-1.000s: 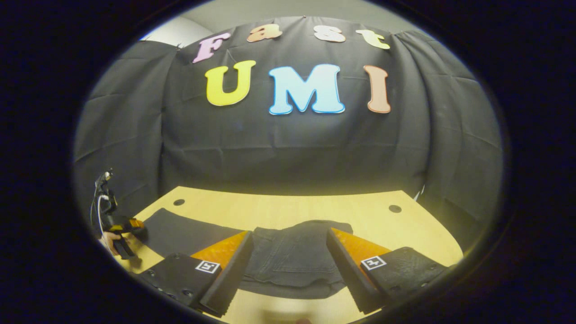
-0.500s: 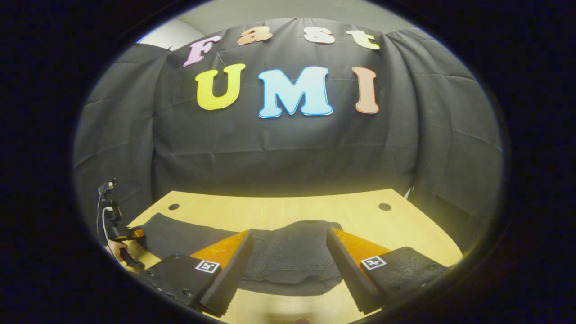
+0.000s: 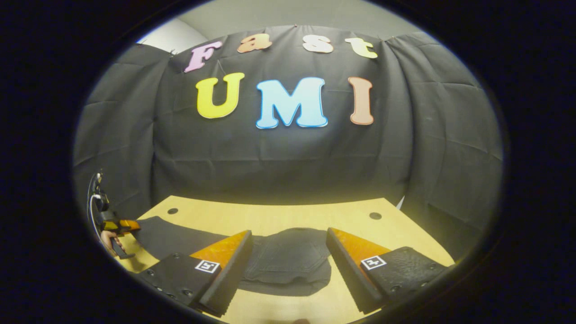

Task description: Grasp the waist and the cuffs of the jeans and fold them to make the two legs overlap; first hold the waist and fold one-third of the jeans toward the cuffs, then hold the cuffs and fold the remaining one-third in the same direction to finish folding.

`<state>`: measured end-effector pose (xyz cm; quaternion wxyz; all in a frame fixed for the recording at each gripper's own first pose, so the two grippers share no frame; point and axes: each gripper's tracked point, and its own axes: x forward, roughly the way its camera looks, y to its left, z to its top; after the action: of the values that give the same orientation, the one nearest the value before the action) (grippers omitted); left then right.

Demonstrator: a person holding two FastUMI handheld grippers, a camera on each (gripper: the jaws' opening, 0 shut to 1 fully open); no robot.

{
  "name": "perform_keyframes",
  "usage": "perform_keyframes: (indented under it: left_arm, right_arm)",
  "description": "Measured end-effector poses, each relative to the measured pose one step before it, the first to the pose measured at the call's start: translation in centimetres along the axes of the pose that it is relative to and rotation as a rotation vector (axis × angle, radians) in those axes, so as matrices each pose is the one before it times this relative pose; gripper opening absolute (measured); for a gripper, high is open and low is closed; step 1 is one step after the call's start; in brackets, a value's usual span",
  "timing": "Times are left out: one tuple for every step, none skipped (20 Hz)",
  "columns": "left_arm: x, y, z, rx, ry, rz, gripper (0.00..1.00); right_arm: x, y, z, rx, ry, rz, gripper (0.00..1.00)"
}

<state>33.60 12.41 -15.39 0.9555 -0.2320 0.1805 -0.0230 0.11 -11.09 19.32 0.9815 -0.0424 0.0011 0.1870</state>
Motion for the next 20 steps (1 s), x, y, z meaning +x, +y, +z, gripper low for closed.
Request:
perform_keyframes:
  left_arm:
    - [-0.919,-2.206,0.220,0.00607,-0.00883,-0.02392,0.16]
    - [-0.745,-1.865,0.097,0.01329,-0.01038,-0.01613,0.16]
    - [-0.630,-1.883,-0.324,0.01947,-0.00840,-0.00942,0.16]
    - [-0.825,-1.869,-0.125,0.01686,-0.00964,-0.00989,0.16]
    - [-0.795,-1.921,-0.222,0.01322,-0.00858,-0.00784,0.16]
    - [-0.931,-2.010,-0.219,0.00685,-0.01182,-0.01231,0.16]
    - [-0.703,-2.162,-0.501,0.00499,-0.00997,-0.01418,0.16]
    - [-0.855,-2.529,-0.586,0.00359,-0.00450,-0.01164,0.16]
    - [-0.632,-2.628,-0.573,0.00334,-0.00154,-0.01710,0.16]
    - [-0.736,-2.550,-0.733,0.00564,0.00218,-0.01739,0.16]
    - [-0.279,-2.861,-1.009,0.00869,0.00020,-0.02051,0.16]
    - [-0.415,-2.941,-0.975,0.01267,-0.00081,-0.02430,0.16]
    - [-0.217,-3.229,-1.270,0.01869,0.00337,-0.02341,0.16]
    - [-0.190,-3.097,-1.442,0.02467,0.00844,-0.02455,0.16]
    - [0.111,-3.004,-1.778,0.02841,0.01228,-0.02260,0.16]
    - [0.073,-3.062,-2.036,0.03241,0.01700,-0.02084,0.16]
    - [0.595,-2.924,-2.120,0.03338,0.01509,-0.01627,0.16]
    - [0.588,-2.347,-2.057,0.02174,0.01739,-0.01231,0.16]
    - [0.461,-2.096,-2.251,0.01009,0.02162,-0.01178,0.16]
    - [0.375,-1.623,-2.254,0.01085,0.02321,-0.00506,0.16]
  right_arm:
    - [-0.182,-0.043,0.341,-0.01095,-0.01076,0.01721,0.97]
    - [-0.289,0.048,0.513,-0.00956,-0.01459,0.02396,0.97]
    - [-0.257,0.052,0.245,-0.00993,-0.01528,0.02148,0.97]
    - [-0.217,-0.154,0.248,-0.01166,-0.00960,0.01595,0.97]
    - [-0.267,-0.195,-0.173,-0.01424,-0.00377,0.01598,0.97]
    - [-0.225,-0.111,-0.339,-0.01671,0.00690,0.01984,0.96]
    - [-0.286,0.166,-0.359,-0.01564,0.00949,0.02767,0.94]
    - [-0.279,0.170,-0.117,-0.01059,0.00825,0.03244,0.95]
    - [-0.196,0.043,-0.116,-0.00760,-0.00034,0.02744,0.94]
    - [-0.262,-0.200,0.103,-0.00568,-0.00438,0.02199,0.95]
    - [-0.243,-0.324,-0.010,-0.00755,-0.00594,0.01720,0.95]
    - [-0.308,-0.469,0.164,-0.00463,-0.00846,0.01037,0.95]
    - [-0.306,-0.534,-0.028,0.00528,-0.00627,0.01019,0.95]
    - [-0.456,-0.646,0.093,0.01205,-0.00961,0.00805,0.94]
    - [-0.567,-0.987,0.196,0.01247,-0.01116,-0.00128,0.95]
    - [-0.546,-1.271,0.149,0.01212,-0.01426,-0.00824,0.94]
    - [-0.475,-1.473,0.090,0.01045,-0.01141,-0.01216,0.95]
    - [-0.424,-1.489,-0.097,0.00671,-0.00640,-0.01463,0.95]
    - [-0.488,-1.404,-0.238,0.00327,-0.00031,-0.01311,0.95]
    - [-0.403,-1.303,-0.488,0.00027,0.00699,-0.00818,0.96]
